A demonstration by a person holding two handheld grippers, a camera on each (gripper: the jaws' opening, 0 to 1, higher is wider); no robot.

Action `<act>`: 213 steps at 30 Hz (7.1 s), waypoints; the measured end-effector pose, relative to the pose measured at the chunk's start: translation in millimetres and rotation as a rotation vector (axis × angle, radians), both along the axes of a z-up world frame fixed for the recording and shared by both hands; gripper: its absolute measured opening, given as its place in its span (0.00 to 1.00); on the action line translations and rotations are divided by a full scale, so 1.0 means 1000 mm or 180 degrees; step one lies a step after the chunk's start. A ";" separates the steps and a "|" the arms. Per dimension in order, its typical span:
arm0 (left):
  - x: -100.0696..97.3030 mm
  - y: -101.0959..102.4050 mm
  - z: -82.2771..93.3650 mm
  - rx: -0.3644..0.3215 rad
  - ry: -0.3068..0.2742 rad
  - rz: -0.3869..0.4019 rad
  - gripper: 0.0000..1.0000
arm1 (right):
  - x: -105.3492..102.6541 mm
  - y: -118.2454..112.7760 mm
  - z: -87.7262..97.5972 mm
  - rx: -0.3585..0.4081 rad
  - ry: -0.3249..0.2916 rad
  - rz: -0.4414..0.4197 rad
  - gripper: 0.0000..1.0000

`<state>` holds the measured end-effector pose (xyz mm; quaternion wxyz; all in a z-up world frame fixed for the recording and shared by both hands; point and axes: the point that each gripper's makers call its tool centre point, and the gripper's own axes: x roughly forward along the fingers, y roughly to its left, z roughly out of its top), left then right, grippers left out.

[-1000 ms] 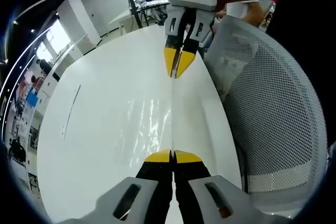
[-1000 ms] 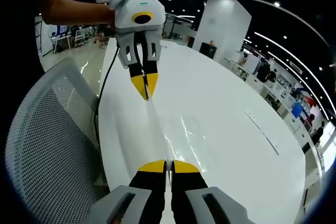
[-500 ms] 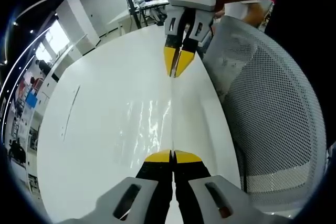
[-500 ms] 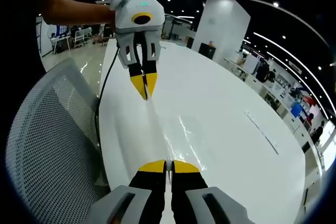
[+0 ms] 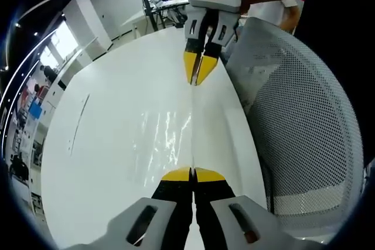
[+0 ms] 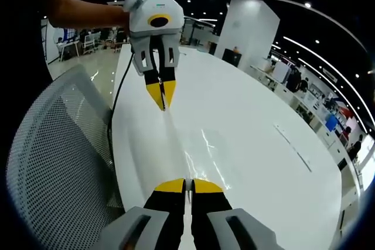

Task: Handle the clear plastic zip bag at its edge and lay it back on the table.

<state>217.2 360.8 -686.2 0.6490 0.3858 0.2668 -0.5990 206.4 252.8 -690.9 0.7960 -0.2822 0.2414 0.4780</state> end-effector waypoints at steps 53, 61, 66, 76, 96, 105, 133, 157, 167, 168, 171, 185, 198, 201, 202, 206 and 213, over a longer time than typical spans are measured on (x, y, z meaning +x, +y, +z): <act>-0.016 -0.019 0.007 -0.0147 -0.0291 -0.0282 0.00 | 0.003 0.015 0.012 0.0193 0.0465 0.0011 0.13; -0.017 -0.021 0.011 -0.0243 -0.0280 -0.0278 0.00 | -0.004 0.023 0.004 0.0174 0.0588 0.0123 0.01; -0.013 -0.021 0.014 -0.0297 -0.0310 -0.0238 0.00 | -0.006 0.025 0.001 0.0123 0.0553 0.0197 0.00; -0.013 -0.021 0.016 -0.0393 -0.0257 -0.0146 0.00 | -0.007 0.024 0.001 0.0081 0.0510 0.0254 0.00; -0.011 -0.037 0.060 -0.0931 -0.0330 -0.0035 0.16 | -0.003 0.021 0.006 0.0126 0.0531 0.0188 0.00; -0.015 -0.048 0.065 -0.0917 -0.0408 -0.0165 0.17 | -0.001 0.021 0.007 0.0136 0.0546 0.0169 0.00; -0.029 -0.079 0.052 -0.0780 -0.0443 -0.0548 0.13 | 0.002 0.023 0.020 0.0169 0.0625 0.0047 0.00; -0.011 -0.069 0.017 -0.0225 -0.0898 -0.0511 0.00 | 0.025 0.022 0.049 0.0455 0.0472 -0.0281 0.00; -0.014 -0.064 0.012 -0.0149 -0.0872 -0.0515 0.00 | 0.038 0.010 0.062 0.0500 0.0305 -0.0383 0.00; -0.015 -0.064 0.011 -0.0148 -0.0858 -0.0515 0.00 | 0.039 0.009 0.064 0.0508 0.0278 -0.0400 0.00; -0.016 -0.063 0.010 -0.0169 -0.0847 -0.0496 0.00 | 0.044 0.006 0.073 0.0546 0.0192 -0.0441 0.00; 0.000 -0.065 0.035 -0.0562 -0.0879 -0.0196 0.00 | 0.051 0.007 0.080 0.0355 -0.0028 -0.0433 0.00; 0.003 -0.057 0.093 -0.1524 -0.0381 0.0595 0.17 | 0.056 0.007 0.058 0.0047 -0.0134 -0.0315 0.00; 0.001 -0.048 0.100 -0.1659 -0.0336 0.0788 0.19 | 0.056 0.008 0.054 0.0006 -0.0147 -0.0277 0.00; 0.001 -0.045 0.101 -0.1673 -0.0329 0.0833 0.20 | 0.057 0.008 0.052 -0.0010 -0.0154 -0.0268 0.00; -0.002 -0.034 0.105 -0.1709 -0.0334 0.0961 0.21 | 0.058 0.009 0.048 -0.0049 -0.0154 -0.0241 0.00; -0.003 -0.017 0.103 -0.1758 -0.0284 0.1253 0.28 | 0.060 0.010 0.038 -0.0125 -0.0193 -0.0218 0.00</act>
